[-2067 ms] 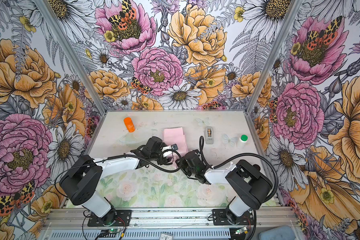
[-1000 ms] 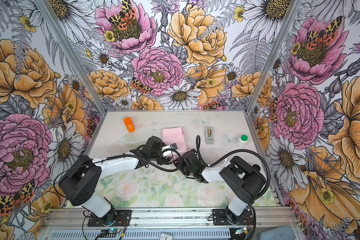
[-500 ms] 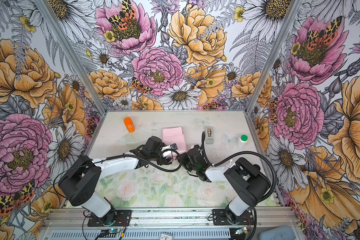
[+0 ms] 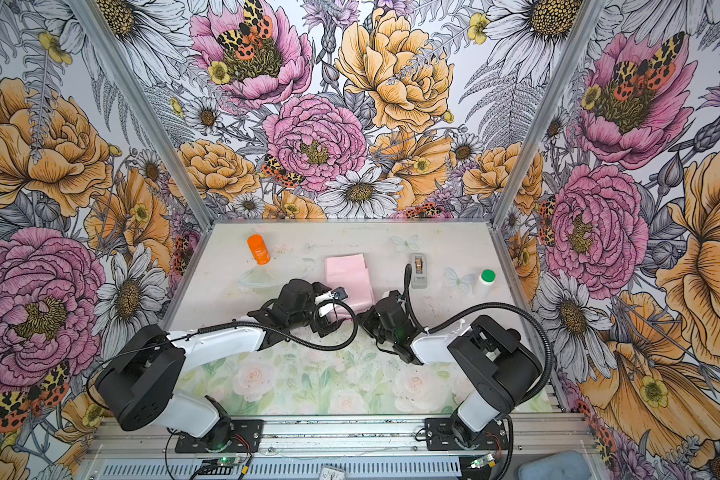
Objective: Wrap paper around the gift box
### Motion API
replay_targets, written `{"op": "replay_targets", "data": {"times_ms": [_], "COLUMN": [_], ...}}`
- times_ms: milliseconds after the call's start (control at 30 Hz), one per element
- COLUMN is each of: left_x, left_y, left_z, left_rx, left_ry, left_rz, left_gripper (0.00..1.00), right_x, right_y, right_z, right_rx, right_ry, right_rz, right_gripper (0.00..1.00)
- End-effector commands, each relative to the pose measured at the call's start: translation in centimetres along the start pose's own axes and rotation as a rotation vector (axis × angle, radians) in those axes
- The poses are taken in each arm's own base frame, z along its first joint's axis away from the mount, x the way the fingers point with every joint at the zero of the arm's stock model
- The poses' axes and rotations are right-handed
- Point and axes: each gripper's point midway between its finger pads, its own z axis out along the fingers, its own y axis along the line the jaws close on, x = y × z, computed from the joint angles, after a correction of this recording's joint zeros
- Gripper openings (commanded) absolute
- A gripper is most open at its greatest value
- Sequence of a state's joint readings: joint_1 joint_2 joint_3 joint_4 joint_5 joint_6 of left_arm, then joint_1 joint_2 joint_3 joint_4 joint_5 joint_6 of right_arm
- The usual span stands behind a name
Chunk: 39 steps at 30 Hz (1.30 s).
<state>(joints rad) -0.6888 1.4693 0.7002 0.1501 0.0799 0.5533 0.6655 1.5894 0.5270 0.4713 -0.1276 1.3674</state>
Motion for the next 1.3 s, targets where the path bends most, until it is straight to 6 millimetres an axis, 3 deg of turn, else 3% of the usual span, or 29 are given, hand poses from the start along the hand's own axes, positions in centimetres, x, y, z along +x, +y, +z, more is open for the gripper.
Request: {"op": "replay_targets", "data": {"times_ms": [0, 133, 433, 567, 800, 933, 1267], "left_x": [-3.3, -3.5, -1.8, -1.4, -0.5, 0.1, -3.4], "left_y": [1.4, 0.5, 0.4, -1.6, 0.2, 0.3, 0.0], "left_z": [-1.8, -3.5, -3.4, -1.6, -1.3, -1.1, -1.2], "left_rx": [-0.072, -0.092, -0.212, -0.185, -0.317, -0.309, -0.103], "left_ry": [-0.218, -0.366, -0.553, -0.528, -0.458, -0.415, -0.353], "left_rz": [-0.09, -0.131, -0.043, 0.041, -0.029, -0.037, -0.127], "left_gripper": [0.99, 0.99, 0.99, 0.99, 0.99, 0.99, 0.99], "right_x": [-0.6, -0.7, -0.6, -0.6, -0.8, -1.0, -1.9], "right_y": [0.1, 0.0, 0.0, 0.2, 0.8, 0.7, -0.5], "right_z": [-0.4, -0.3, -0.1, -0.1, 0.1, -0.2, -1.0], "right_rx": [-0.015, -0.013, -0.016, -0.024, -0.033, -0.026, 0.006], "right_ry": [-0.027, -0.023, -0.012, -0.011, -0.007, -0.012, -0.012], "right_rz": [-0.004, -0.003, -0.005, -0.004, -0.008, -0.008, 0.012], "right_gripper": [0.12, 0.12, 0.12, 0.12, 0.11, 0.1, 0.0]}}
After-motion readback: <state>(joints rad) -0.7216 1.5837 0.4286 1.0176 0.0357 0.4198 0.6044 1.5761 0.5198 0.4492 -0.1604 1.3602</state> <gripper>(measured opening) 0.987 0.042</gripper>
